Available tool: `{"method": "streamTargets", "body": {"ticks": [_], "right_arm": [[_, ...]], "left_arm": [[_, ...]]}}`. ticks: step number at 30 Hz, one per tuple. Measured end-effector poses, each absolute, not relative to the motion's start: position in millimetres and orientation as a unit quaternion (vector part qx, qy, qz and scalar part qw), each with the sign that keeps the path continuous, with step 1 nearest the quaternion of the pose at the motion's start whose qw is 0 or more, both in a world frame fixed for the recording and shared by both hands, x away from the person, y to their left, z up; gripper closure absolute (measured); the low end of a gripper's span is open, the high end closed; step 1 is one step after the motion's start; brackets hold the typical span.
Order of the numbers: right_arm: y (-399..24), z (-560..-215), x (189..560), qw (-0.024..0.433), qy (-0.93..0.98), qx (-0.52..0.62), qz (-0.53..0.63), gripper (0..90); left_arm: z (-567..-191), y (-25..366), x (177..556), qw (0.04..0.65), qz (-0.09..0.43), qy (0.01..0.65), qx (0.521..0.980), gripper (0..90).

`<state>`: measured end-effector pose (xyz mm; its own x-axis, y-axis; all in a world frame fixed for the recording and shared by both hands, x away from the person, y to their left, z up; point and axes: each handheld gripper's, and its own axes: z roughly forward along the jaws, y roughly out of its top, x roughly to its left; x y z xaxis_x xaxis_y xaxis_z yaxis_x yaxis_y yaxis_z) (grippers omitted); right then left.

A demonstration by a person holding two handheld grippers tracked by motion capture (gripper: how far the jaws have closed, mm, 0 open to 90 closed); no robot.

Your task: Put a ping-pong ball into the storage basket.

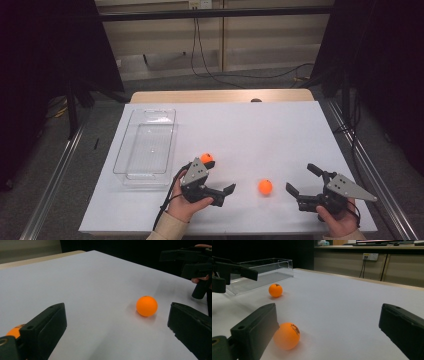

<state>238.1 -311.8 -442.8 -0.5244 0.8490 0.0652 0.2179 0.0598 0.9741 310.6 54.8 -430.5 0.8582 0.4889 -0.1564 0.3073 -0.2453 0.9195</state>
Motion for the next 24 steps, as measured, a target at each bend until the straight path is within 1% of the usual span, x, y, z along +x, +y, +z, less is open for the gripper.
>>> {"method": "streamTargets", "body": {"ticks": [24], "right_arm": [[-311.7,-442.8,238.2,0.282,0.671,0.397,0.559,2.0]], "left_arm": [[-429.9,39.8,312.6,0.557,0.073,0.247,0.79,2.4]]}}
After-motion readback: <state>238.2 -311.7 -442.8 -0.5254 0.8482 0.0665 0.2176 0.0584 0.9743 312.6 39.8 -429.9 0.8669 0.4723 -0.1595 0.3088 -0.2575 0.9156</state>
